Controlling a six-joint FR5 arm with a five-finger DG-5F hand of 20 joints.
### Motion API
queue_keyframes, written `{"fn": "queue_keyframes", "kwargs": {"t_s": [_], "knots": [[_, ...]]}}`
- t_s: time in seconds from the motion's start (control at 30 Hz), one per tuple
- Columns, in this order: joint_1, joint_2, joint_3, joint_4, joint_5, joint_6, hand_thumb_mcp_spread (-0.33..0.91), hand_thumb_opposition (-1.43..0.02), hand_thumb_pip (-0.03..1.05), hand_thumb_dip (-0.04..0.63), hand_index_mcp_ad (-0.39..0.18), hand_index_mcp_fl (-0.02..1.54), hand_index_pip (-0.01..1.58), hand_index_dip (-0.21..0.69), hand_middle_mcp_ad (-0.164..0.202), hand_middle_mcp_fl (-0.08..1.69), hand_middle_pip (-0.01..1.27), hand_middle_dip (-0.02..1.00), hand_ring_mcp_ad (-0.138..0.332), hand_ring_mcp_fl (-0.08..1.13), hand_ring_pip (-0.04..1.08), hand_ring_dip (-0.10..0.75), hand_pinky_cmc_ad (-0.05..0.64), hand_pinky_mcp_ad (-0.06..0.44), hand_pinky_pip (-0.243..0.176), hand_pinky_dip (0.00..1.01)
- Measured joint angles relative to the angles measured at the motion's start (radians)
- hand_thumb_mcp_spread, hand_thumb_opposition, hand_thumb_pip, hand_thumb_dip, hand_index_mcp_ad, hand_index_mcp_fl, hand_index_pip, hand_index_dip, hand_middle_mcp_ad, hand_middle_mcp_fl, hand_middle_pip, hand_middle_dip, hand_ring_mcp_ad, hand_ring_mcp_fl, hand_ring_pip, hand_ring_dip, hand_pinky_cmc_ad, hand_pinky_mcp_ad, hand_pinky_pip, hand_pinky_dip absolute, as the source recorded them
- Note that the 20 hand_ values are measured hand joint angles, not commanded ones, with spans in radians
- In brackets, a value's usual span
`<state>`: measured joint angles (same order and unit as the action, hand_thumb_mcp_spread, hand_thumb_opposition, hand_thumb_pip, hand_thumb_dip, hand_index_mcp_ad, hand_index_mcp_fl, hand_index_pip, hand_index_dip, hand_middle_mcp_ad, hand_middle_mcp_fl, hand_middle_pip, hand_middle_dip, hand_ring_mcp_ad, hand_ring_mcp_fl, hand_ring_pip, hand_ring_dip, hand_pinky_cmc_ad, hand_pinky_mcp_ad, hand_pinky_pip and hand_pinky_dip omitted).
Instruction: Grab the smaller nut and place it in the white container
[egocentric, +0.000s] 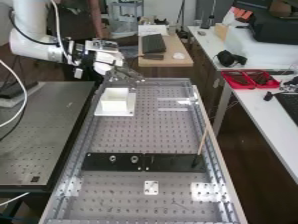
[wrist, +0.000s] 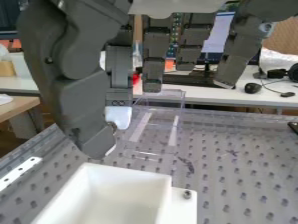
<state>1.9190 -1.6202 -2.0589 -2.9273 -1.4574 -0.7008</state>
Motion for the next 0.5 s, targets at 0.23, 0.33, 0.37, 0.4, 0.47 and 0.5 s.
{"fn": "queue_keyframes", "kwargs": {"t_s": [0.23,0.33,0.37,0.4,0.47,0.5], "knots": [[0.038,-0.025,-0.004,0.013,0.027,0.043,0.47,-0.93,0.58,0.265,-0.147,0.33,1.53,0.236,-0.002,0.36,0.12,0.24,0.075,0.1,0.11,0.126,0.346,0.297,0.051,0.35],[0.042,-0.035,-0.007,0.023,0.03,0.052,0.48,-0.95,0.58,0.267,-0.143,0.36,1.53,0.236,0.0,0.36,0.12,0.24,0.075,0.1,0.11,0.126,0.346,0.297,0.051,0.35],[0.042,-0.039,-0.009,0.026,0.031,0.055,0.48,-0.95,0.58,0.267,-0.143,0.36,1.53,0.236,0.0,0.36,0.12,0.24,0.075,0.1,0.11,0.126,0.346,0.297,0.051,0.35],[0.042,-0.043,-0.011,0.029,0.031,0.059,0.47,-0.95,0.58,0.267,-0.143,0.36,1.53,0.237,0.0,0.36,0.12,0.24,0.077,0.1,0.11,0.126,0.346,0.297,0.051,0.35],[0.041,-0.048,-0.013,0.032,0.031,0.064,0.47,-0.95,0.58,0.267,-0.143,0.36,1.53,0.248,0.0,0.37,0.12,0.25,0.077,0.1,0.11,0.126,0.346,0.297,0.051,0.35],[0.04,-0.052,-0.015,0.033,0.031,0.066,0.48,-0.95,0.58,0.267,-0.143,0.38,1.53,0.251,0.0,0.36,0.12,0.24,0.077,0.1,0.11,0.126,0.346,0.297,0.051,0.35]]}}
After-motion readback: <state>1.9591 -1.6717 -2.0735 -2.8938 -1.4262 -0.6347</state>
